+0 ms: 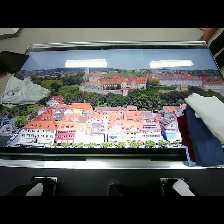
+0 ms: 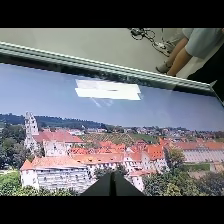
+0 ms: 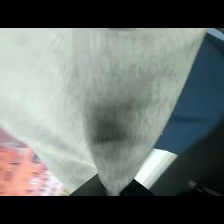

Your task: Fold the shirts.

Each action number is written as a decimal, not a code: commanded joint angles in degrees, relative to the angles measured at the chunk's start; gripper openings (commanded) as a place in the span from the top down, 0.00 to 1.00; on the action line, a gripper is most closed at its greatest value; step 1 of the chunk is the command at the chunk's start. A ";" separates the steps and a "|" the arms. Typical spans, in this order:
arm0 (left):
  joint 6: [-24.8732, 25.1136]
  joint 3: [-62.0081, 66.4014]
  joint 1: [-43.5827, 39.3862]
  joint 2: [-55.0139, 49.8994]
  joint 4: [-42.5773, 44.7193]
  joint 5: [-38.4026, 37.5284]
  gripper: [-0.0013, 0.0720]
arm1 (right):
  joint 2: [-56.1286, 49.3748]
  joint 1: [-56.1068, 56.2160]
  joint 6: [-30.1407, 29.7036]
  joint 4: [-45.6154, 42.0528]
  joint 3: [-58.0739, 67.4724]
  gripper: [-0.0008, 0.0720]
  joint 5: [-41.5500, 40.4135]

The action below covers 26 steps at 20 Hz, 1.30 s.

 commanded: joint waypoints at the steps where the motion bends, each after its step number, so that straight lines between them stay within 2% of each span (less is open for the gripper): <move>1: -0.22 0.00 0.04 -0.02 -0.04 -0.07 0.94 | 2.19 -0.15 -2.99 -13.79 -14.38 0.92 0.68; 5: -0.20 0.00 0.04 -0.02 -0.04 -0.07 0.94 | 2.16 -0.15 -6.29 -18.10 -23.19 0.91 -4.90; 6: -0.20 0.00 0.04 -0.02 -0.04 -0.04 0.94 | 2.19 -0.15 -7.41 -18.16 -23.04 0.65 -7.08; 7: -0.17 0.02 0.04 -0.02 -0.04 0.00 0.94 | 2.19 -0.15 -9.73 -18.23 -22.27 0.02 -9.84; 9: -0.13 0.61 0.04 -0.04 0.09 1.46 0.94 | 2.16 -0.13 -12.07 -18.01 -17.00 0.04 -14.69; 11: -0.24 4.00 -0.22 -0.94 5.14 3.82 0.94 | 2.16 0.33 -14.01 -12.50 -6.43 0.08 -23.93; 12: -2.51 7.39 -0.96 -2.51 12.28 3.87 0.94 | 2.16 2.47 -14.16 -10.01 -0.26 0.09 -30.23; 14: -13.38 15.85 -4.98 -8.31 36.15 1.05 0.94 | 1.97 11.82 -14.16 -9.22 8.26 0.10 -39.98; 15: -18.78 19.26 -7.65 -11.98 48.54 -1.42 0.94 | 1.46 18.82 -13.86 -9.20 10.49 0.10 -42.60; 16: -22.51 20.65 -9.92 -14.99 57.07 -3.61 0.94 | 0.74 25.81 -12.66 -9.22 10.91 0.10 -43.10; 17: -24.13 20.68 -11.41 -17.79 60.63 -6.78 0.94 | -0.94 33.16 -10.78 -9.22 10.86 0.10 -40.79; 18: -24.83 20.52 -12.04 -20.46 59.65 -11.89 0.80 | -3.69 39.60 -9.55 -9.16 10.86 0.10 -35.80; 19: -26.29 19.56 -12.48 -22.95 57.05 -19.41 0.38 | -6.97 44.59 -8.68 -8.39 10.86 0.10 -29.75; 20: -27.30 17.05 -12.48 -24.55 53.16 -25.40 0.10 | -10.56 48.37 -8.72 -6.25 10.84 0.10 -23.06; 21: -25.73 12.02 -12.48 -24.57 48.06 -27.02 0.10 | -14.58 51.34 -9.27 -2.80 10.84 0.10 -17.33; 22: -24.85 5.77 -12.90 -22.75 45.07 -24.65 0.12 | -17.97 53.68 -10.71 0.50 10.71 0.10 -13.79; 23: -25.97 0.09 -13.55 -20.11 44.72 -20.48 0.13 | -20.00 55.60 -10.91 1.16 10.62 0.14 -13.42; 24: -26.88 -4.94 -14.23 -17.25 44.89 -15.98 0.22 | -20.94 57.37 -10.49 0.50 10.62 0.15 -15.32; 26: -26.82 -9.33 -15.08 -14.45 44.87 -12.85 0.22 | -21.27 59.76 -9.31 -1.38 10.62 0.15 -19.45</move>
